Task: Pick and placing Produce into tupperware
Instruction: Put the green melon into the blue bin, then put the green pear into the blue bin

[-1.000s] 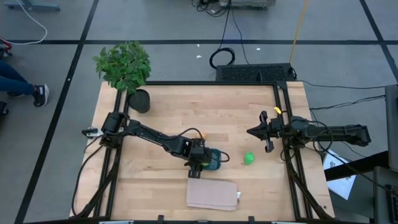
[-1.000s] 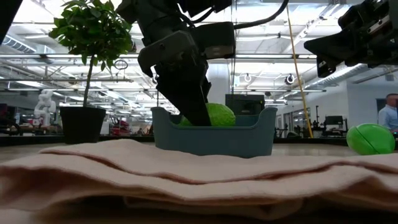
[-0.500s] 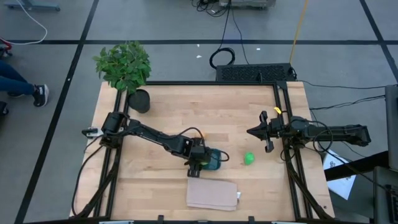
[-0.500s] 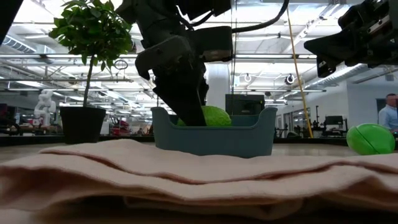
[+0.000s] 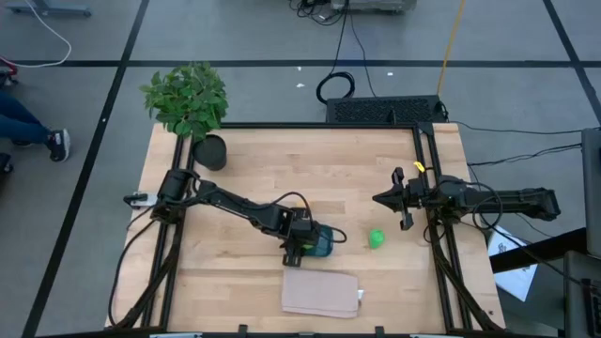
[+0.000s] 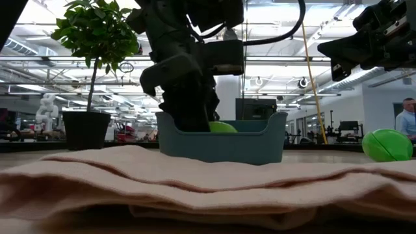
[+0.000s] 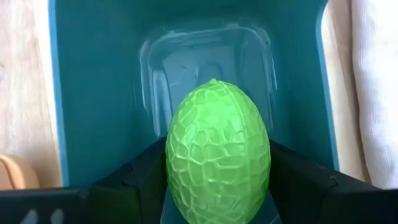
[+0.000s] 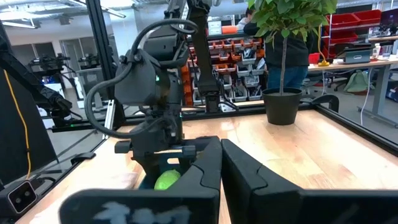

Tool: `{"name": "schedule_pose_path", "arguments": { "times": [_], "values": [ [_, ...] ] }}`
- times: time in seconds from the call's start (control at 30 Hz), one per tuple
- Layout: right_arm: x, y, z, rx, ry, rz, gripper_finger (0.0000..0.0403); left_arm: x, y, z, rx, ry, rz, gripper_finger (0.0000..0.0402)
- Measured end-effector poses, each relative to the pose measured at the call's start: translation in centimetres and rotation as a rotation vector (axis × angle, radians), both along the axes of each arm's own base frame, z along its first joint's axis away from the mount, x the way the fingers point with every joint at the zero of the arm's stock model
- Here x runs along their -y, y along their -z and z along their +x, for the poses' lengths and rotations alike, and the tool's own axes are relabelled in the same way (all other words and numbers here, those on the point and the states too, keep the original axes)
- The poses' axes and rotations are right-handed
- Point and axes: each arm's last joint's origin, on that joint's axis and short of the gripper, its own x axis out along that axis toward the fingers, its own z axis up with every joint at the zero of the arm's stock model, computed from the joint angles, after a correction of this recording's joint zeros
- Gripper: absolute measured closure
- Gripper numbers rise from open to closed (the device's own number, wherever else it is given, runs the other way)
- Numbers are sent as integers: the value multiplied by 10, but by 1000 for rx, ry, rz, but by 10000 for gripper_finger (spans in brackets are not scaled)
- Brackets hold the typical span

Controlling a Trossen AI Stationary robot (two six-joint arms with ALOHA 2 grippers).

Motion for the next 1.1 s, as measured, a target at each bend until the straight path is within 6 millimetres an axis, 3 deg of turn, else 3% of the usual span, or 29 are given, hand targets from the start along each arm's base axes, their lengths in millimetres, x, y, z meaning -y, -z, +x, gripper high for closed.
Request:
{"name": "schedule_pose_path", "arguments": {
  "times": [0.2,0.5,0.67,1.1],
  "values": [
    [0,0,0,0,0,0,403,0,0,1,14,8,1,168],
    [0,0,0,1,0,0,403,1,-1,1,11,14,-16,124],
    [0,0,0,0,0,0,403,1,-1,1,14,31,-10,119],
    [0,0,0,1,0,0,403,0,-27,-7,50,55,-5,119]
  ]
}}
